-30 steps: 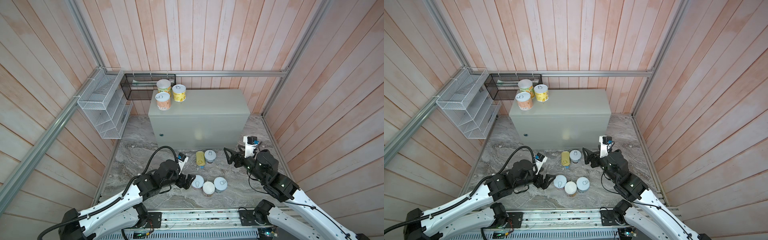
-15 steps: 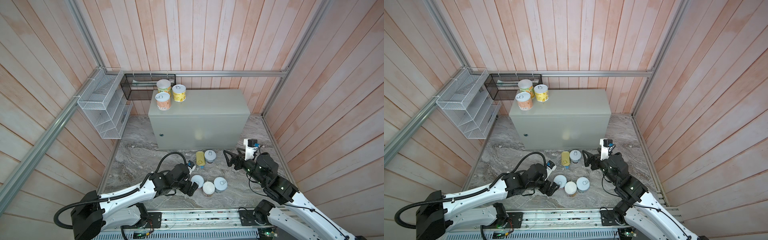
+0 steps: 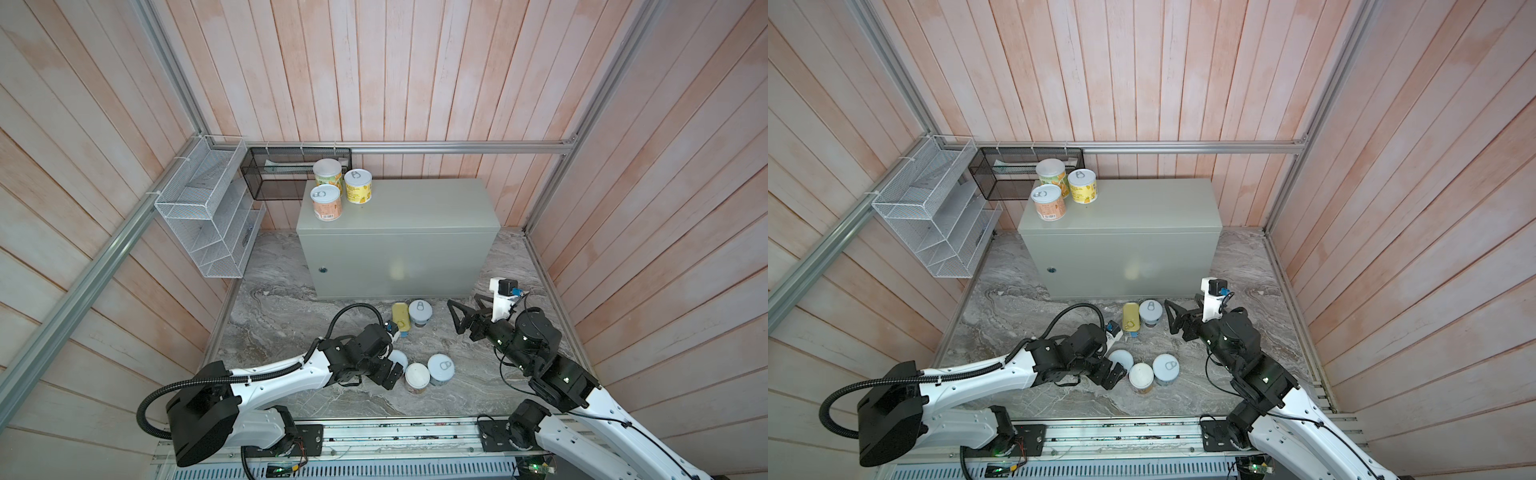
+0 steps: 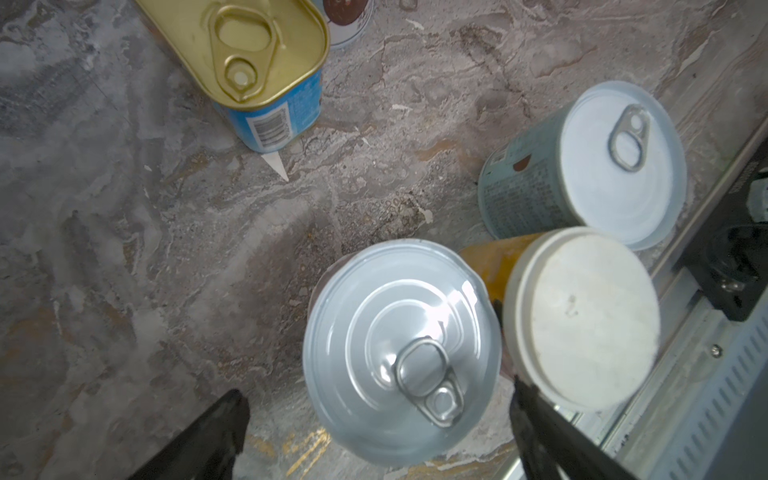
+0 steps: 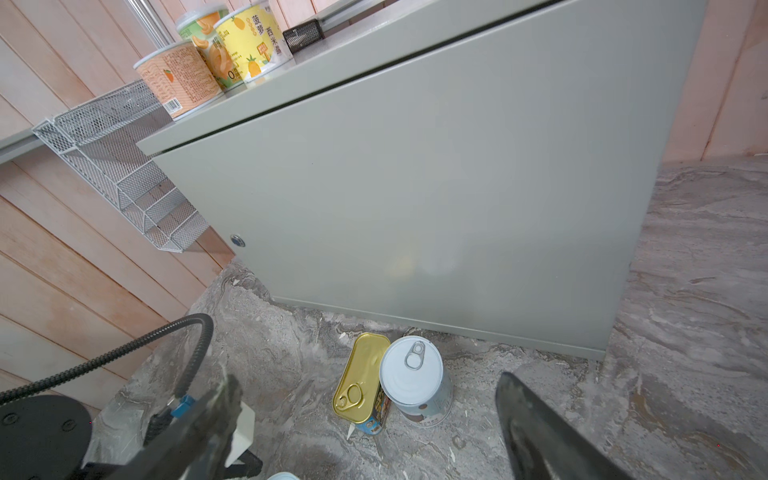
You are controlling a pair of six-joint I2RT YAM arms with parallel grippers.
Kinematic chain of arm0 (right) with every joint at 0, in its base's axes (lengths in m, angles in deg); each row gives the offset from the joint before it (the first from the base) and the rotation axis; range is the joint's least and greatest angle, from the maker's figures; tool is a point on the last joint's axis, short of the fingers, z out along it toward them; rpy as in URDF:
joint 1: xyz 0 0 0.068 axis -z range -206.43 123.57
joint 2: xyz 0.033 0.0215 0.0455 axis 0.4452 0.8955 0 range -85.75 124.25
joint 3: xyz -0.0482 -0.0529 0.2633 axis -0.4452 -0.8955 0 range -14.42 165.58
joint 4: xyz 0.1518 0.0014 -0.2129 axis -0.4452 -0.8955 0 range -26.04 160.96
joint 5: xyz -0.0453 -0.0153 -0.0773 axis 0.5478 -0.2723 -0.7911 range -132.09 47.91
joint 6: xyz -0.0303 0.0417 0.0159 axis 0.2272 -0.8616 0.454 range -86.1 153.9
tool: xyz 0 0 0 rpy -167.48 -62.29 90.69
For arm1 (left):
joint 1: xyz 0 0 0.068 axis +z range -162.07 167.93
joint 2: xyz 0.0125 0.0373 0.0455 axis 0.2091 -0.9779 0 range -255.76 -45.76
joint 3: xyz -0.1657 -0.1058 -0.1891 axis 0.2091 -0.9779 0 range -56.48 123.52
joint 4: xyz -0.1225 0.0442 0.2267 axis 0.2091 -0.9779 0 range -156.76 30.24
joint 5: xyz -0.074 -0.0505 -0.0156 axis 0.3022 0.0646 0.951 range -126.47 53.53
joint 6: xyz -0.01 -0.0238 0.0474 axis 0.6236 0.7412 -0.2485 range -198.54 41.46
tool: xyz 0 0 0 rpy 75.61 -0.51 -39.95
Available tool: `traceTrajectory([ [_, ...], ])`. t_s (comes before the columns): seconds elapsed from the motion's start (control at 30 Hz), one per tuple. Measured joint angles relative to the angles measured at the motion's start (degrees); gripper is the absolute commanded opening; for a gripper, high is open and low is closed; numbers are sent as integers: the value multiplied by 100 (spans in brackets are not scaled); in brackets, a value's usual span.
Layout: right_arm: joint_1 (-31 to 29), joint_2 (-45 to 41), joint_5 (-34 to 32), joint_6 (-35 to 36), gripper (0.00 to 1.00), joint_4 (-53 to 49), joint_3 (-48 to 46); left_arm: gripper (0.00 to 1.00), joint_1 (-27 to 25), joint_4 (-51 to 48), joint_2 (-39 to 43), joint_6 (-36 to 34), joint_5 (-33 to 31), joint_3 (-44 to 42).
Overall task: Place and organize the canned foods onto the counter
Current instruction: 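Lower the left gripper over the pink-labelled can while the right gripper approaches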
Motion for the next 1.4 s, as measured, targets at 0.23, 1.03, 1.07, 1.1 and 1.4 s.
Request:
traceTrajectory([
  [0.23,0,-92,-92,44,95,-4,-42,100,-125,20,-503,-46,-94,372],
  [1.03,-2,332,-310,212,96,11,-50,66,-271,-247,-1051,-125,-761,844],
  [1.07,-2,354,-308,212,96,22,-50,66,-271,-247,-1051,-125,-780,844],
  [1.1,-2,376,-308,214,96,39,-50,64,-269,-247,-1051,-125,-800,844],
  [1.4,-2,485,-286,367,98,271,-219,60,214,-334,-962,-149,-763,839],
])
